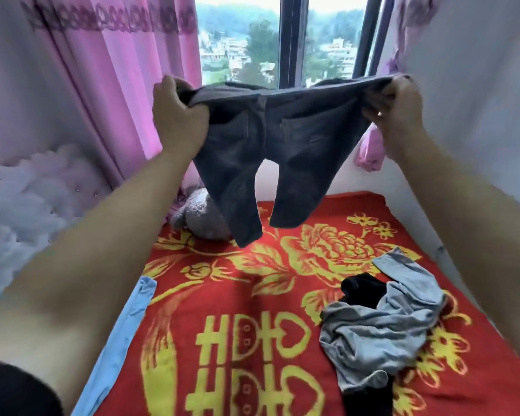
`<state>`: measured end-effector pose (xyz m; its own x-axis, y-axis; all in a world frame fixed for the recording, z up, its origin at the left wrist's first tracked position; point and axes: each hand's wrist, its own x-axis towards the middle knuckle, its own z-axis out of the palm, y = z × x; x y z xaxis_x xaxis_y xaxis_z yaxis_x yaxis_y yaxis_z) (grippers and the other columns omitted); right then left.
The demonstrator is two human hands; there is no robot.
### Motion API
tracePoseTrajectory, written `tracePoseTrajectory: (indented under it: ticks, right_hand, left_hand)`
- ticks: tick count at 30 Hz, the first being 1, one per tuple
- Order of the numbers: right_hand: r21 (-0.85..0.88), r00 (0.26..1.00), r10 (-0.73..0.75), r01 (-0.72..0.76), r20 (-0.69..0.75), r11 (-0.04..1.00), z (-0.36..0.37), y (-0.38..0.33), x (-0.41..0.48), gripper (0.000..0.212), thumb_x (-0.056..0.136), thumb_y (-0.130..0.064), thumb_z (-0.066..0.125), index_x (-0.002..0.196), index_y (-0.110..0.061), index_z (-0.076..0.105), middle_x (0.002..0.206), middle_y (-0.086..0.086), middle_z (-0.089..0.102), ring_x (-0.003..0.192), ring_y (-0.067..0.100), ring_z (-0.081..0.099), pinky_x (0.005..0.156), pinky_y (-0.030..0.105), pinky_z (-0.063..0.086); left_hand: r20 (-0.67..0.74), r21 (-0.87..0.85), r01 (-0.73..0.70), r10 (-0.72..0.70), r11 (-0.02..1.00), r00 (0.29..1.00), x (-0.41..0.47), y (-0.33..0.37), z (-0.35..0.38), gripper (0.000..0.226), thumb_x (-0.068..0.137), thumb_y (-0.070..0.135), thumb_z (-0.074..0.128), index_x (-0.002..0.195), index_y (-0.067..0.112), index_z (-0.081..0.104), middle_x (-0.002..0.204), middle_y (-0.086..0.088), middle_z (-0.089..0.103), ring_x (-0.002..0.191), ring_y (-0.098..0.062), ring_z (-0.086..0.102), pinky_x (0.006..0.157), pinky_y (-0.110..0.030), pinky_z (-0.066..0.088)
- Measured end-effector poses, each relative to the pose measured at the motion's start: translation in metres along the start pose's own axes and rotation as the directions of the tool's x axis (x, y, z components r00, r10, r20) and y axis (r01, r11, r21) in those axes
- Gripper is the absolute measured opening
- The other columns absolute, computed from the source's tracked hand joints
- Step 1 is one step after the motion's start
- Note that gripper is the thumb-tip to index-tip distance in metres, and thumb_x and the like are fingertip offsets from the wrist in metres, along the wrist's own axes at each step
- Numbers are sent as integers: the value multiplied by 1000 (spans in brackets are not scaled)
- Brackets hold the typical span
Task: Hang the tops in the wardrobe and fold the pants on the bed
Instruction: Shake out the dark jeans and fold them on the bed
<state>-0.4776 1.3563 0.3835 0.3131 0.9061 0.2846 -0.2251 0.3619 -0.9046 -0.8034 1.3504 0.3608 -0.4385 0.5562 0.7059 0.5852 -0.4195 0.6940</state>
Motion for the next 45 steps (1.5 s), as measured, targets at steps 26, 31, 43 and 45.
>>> tracePoseTrajectory:
  ticks: [26,31,43,45]
  right_hand:
    - [-323,477,823,-866,-310,381,-257,389,-399,20,86,-11,57,97,-23,67,101,7,67,75,18,64,58,34,59]
    - [-571,526,796,-767,-299,292,-333,445,-492,60,81,-10,61,138,-24,47,123,9,64,92,23,66,89,49,56]
    - [-965,544,837,-244,-59,91,-398,512,-567,69,86,-33,74,144,-18,40,137,10,49,118,28,55,96,41,48]
    - [-993,649,752,54,112,102,-394,523,-567,68,80,-38,78,136,-17,44,129,11,46,112,31,53,87,42,50]
  left_hand:
    - [396,857,102,-772,505,498,-568,-205,-141,48,77,6,57,118,30,66,120,0,51,104,-28,54,84,-36,46]
    - [339,921,39,-847,388,409,-672,-222,-160,39,80,5,58,115,22,65,126,-3,51,116,-29,46,91,-39,41]
    - [592,796,-293,-782,530,194,-787,-246,-139,38,90,28,59,122,9,52,124,-12,50,119,-33,45,90,-46,43]
    - [662,731,-376,-727,570,185,-793,-260,-123,39,88,32,64,117,10,51,119,-12,51,113,-33,47,83,-44,42]
